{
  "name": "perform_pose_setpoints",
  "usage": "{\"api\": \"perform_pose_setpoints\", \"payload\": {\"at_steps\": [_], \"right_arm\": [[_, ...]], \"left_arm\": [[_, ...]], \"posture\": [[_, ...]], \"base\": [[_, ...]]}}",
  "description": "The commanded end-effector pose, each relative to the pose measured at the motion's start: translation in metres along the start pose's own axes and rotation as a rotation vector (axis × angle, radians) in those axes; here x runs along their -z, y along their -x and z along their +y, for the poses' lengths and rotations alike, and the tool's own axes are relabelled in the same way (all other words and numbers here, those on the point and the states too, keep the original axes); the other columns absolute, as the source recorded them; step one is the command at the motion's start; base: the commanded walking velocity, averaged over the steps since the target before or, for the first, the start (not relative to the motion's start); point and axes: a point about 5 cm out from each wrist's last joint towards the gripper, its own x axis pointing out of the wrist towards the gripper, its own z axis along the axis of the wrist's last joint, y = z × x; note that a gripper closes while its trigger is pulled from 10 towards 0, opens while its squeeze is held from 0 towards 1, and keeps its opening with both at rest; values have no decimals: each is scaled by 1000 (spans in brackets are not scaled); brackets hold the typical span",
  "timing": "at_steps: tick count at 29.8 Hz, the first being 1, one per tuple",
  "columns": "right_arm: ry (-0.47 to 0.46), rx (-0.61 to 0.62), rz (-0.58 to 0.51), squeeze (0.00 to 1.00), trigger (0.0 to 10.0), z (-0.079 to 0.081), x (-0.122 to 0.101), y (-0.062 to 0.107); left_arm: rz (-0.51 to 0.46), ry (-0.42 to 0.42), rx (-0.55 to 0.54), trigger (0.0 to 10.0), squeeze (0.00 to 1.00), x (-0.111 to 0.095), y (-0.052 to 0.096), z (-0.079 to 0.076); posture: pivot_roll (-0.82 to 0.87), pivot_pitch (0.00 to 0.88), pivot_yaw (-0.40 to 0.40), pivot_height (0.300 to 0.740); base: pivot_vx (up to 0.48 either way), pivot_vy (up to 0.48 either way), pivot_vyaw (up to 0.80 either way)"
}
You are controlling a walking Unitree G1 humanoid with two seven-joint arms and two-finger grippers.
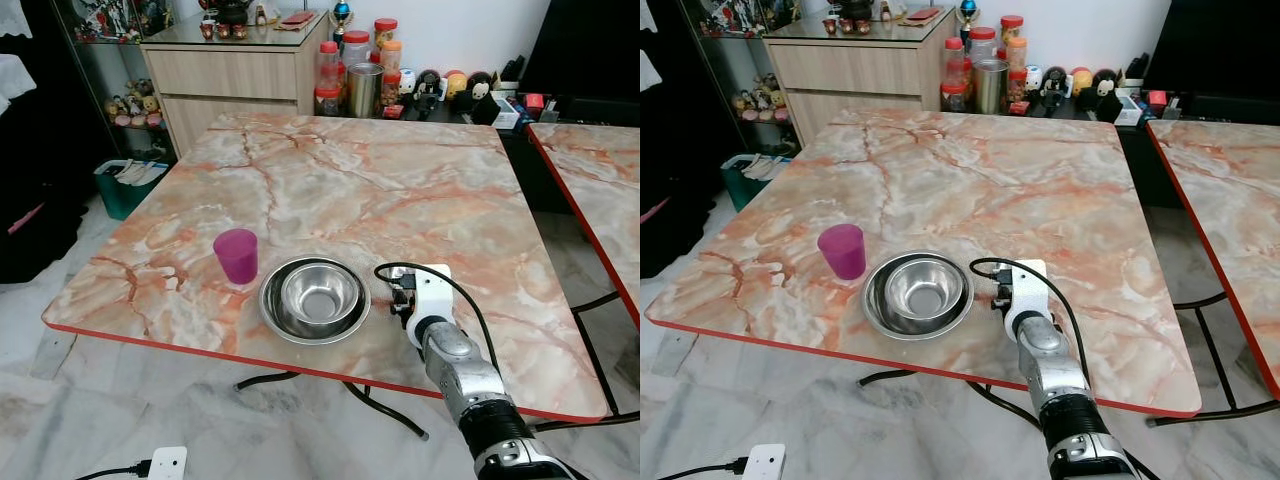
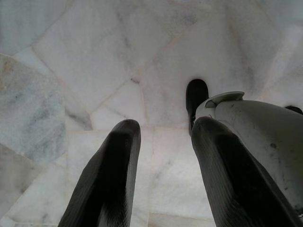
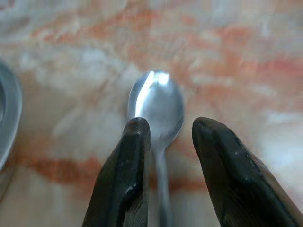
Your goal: Setting the table
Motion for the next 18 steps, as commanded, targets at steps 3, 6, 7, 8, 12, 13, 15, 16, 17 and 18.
{"api": "perform_pose_setpoints", "payload": {"at_steps": [3, 6, 7, 8, 12, 13, 15, 16, 17, 18], "right_arm": [[25, 15, -128, 0, 10000, -1, -23, 1], [-12, 43, -326, 0, 10000, -5, -46, 9], [-11, 57, -341, 0, 10000, -7, -47, 10], [-7, 66, -351, 0, 10000, -8, -48, 10], [-26, 89, -393, 0, 10000, -13, -50, 12], [-31, 88, -402, 0, 10000, -13, -51, 13], [-29, 92, -417, 0, 10000, -14, -53, 13], [-28, 91, -421, 0, 10000, -14, -54, 13], [-28, 91, -423, 0, 10000, -14, -54, 13], [-29, 91, -428, 0, 10000, -14, -55, 13]], "left_arm": [[7, -20, -3, 10000, 0, 0, 0, -2], [-5, -25, 15, 10000, 0, -5, -1, -9], [-14, -32, 16, 10000, 0, -8, -1, -8], [-20, -37, 17, 10000, 0, -10, -1, -7], [-34, -34, 13, 10000, 0, -15, -1, -2], [-35, -33, 12, 10000, 0, -16, -1, -1], [-37, -33, 21, 10000, 0, -13, -2, -9], [-38, -33, 25, 10000, 0, -11, -2, -15], [-38, -32, 26, 10000, 0, -11, -2, -16], [-39, -32, 29, 10000, 0, -11, -2, -18]], "posture": [[73, 0, 10, 740], [71, 0, 10, 740], [71, 0, 10, 740], [70, 0, 11, 740], [70, 0, 10, 740], [70, 0, 9, 740], [68, 0, 7, 740], [67, 0, 6, 740], [67, 0, 5, 740], [67, 0, 3, 740]], "base": [[0, 0, 0], [0, 0, 0], [0, 0, 0], [0, 0, 0], [0, -120, 0], [0, 0, 0], [0, 0, 0], [0, -480, 0], [0, -480, 0], [0, -480, 0]]}}
